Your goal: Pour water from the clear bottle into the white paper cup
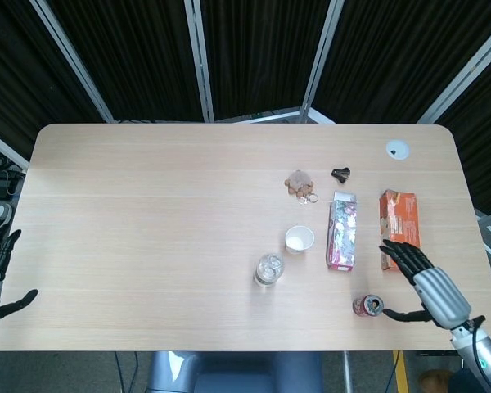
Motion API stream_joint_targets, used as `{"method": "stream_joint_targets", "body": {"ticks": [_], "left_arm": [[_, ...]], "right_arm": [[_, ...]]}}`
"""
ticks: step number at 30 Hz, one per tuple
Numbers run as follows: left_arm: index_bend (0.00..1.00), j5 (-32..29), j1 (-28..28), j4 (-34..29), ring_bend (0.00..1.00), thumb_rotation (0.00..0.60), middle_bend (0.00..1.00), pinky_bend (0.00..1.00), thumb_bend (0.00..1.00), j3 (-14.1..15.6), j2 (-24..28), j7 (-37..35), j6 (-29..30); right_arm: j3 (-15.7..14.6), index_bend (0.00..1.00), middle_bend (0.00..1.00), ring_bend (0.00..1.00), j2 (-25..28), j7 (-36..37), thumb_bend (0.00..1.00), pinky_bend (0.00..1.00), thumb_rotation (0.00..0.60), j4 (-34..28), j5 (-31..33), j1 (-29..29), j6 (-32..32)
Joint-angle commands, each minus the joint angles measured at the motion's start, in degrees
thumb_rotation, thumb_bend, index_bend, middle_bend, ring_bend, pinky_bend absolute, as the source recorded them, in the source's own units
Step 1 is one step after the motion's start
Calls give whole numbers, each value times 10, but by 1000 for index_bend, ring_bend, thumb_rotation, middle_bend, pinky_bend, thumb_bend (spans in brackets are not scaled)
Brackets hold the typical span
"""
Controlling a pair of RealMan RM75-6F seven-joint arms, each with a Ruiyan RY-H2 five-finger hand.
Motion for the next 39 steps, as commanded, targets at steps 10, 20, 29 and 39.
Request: {"method": "stream_joint_targets", "body": {"ticks": [10,20,29,39], "left_arm": [[0,-37,-2,3,0,600,0,0,0,-13,-9,16,-5],[0,-57,-4,9,0,600,0,0,0,-17,-12,20,-12],[0,-72,-9,12,0,600,0,0,0,-20,-16,28,-21],[0,-91,-14,18,0,600,0,0,0,-26,-18,29,-29]], "right_arm": [[-16,0,0,0,-111,122,0,0,600,120,-52,130,-80],[-24,0,11,0,-162,153,0,16,600,143,-40,175,-97],[-29,0,28,0,-211,140,0,62,600,144,-24,216,-137],[-29,0,55,1,-252,163,0,102,600,171,-3,235,-140]]}}
